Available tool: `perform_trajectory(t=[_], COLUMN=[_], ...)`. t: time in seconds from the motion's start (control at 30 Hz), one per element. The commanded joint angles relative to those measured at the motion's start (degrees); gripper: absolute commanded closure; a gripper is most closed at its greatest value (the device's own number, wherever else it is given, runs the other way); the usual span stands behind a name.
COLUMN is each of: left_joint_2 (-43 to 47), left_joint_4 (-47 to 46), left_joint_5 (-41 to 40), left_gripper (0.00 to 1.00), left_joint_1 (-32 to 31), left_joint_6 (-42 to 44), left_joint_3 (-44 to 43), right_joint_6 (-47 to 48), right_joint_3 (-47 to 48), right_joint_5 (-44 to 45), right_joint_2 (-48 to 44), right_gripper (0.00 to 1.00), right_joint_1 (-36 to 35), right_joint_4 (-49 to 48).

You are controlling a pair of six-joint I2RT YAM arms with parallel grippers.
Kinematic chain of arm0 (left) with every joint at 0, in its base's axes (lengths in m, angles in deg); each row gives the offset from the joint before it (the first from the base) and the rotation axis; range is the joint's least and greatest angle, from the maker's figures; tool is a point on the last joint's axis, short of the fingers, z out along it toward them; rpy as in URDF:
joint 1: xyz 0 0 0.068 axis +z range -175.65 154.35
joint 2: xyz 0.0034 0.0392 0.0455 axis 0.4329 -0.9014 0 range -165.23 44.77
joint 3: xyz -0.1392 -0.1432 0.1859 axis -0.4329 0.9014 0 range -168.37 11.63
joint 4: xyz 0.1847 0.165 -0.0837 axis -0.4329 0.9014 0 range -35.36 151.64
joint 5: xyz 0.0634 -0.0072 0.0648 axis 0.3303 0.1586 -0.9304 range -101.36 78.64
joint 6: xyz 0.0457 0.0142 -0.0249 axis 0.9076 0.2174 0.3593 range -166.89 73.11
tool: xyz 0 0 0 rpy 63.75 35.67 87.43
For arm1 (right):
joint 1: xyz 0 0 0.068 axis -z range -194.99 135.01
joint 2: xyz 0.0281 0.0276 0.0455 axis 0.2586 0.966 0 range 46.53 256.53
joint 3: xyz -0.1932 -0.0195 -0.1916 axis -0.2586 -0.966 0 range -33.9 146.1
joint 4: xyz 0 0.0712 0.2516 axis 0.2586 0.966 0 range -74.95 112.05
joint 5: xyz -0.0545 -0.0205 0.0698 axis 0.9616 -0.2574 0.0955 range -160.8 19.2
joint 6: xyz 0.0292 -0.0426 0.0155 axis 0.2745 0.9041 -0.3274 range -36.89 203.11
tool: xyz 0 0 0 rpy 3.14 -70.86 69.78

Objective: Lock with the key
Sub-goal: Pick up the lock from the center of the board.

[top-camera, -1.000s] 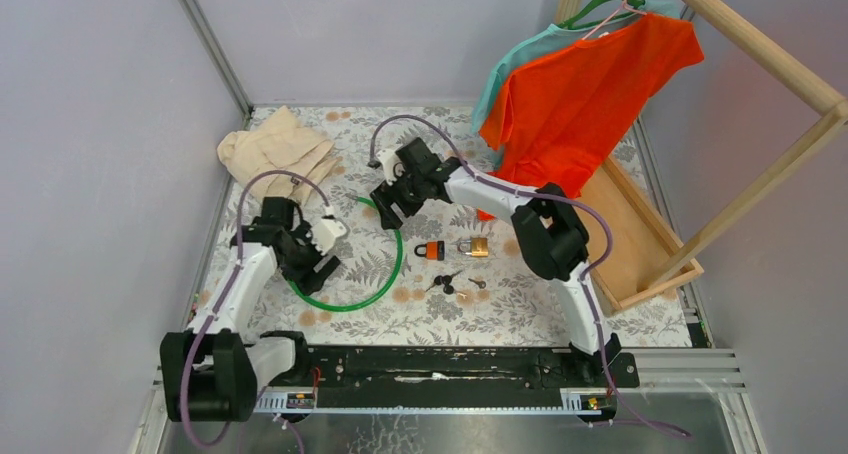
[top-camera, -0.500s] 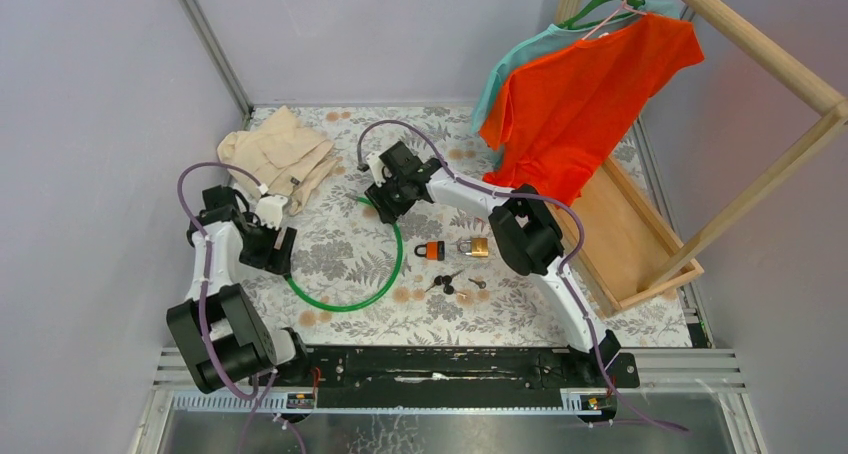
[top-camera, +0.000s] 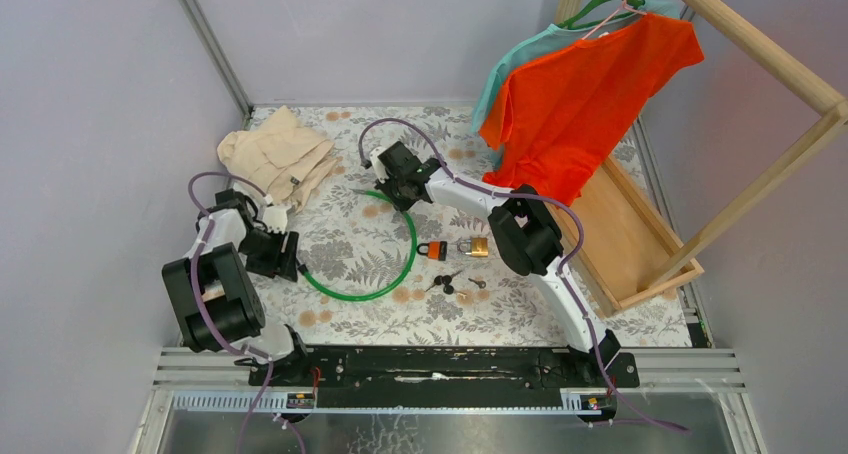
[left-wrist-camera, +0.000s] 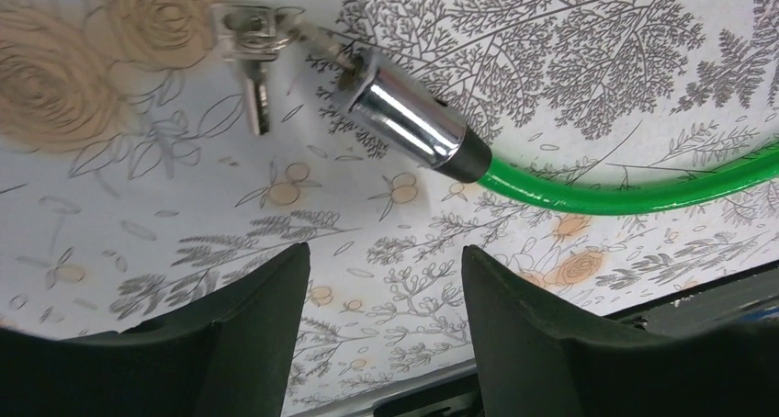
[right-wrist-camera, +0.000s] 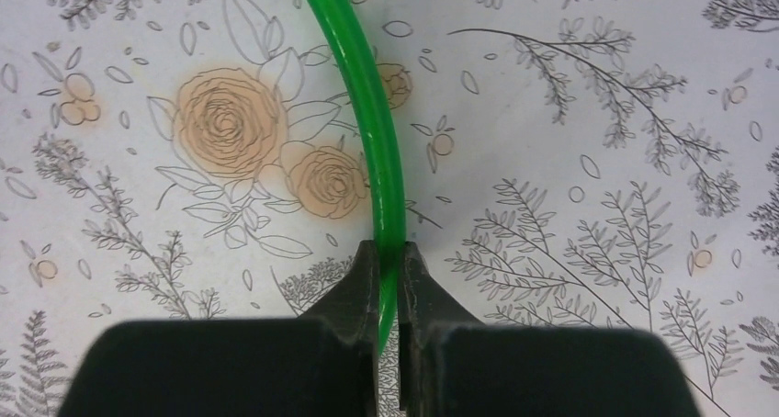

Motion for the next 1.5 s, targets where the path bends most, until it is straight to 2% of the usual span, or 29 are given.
perform_trajectory(t=[0.0, 0.3, 0.7, 1.0, 1.2, 1.47], left_joint_2=[-2.7, -5.7, -10.3, -17.0, -19.5, -20.4], left_joint_4=[-0.4, -2.3, -4.8, -6.8, -8.5, -11.5], left_joint_5=[3.4, 5.2, -1.7, -3.9, -8.4, -12.2], left_gripper=[0.32, 0.31, 0.34, 0.59, 0.67, 0.79], left_joint_1=[-1.5, -6.0, -9.6, -15.7, -18.3, -20.9], left_joint_6=[-3.0, -10.3, -15.1, -18.2, -19.0, -18.3], left_joint_3=[-2.5, -5.6, -5.8, -9.4, -12.2, -11.8], right_joint_6=[-1.9, -4.5, -4.1, -4.2, -4.2, -5.7], right_joint_3=[2.2, 4.6, 6.2, 5.2, 4.1, 0.3], right_joint_5=[6.3, 7.0, 4.5, 0.0, -0.5, -2.6], right_joint_2=[-2.3, -3.4, -2.7, -4.2, -4.6, -4.4], right_gripper=[1.0, 1.0, 1.0, 1.0, 1.0, 1.0], right_joint_1=[0.9, 1.3, 1.6, 1.7, 1.6, 1.6], right_joint_4=[1.2, 2.8, 3.8, 3.4, 3.2, 1.6])
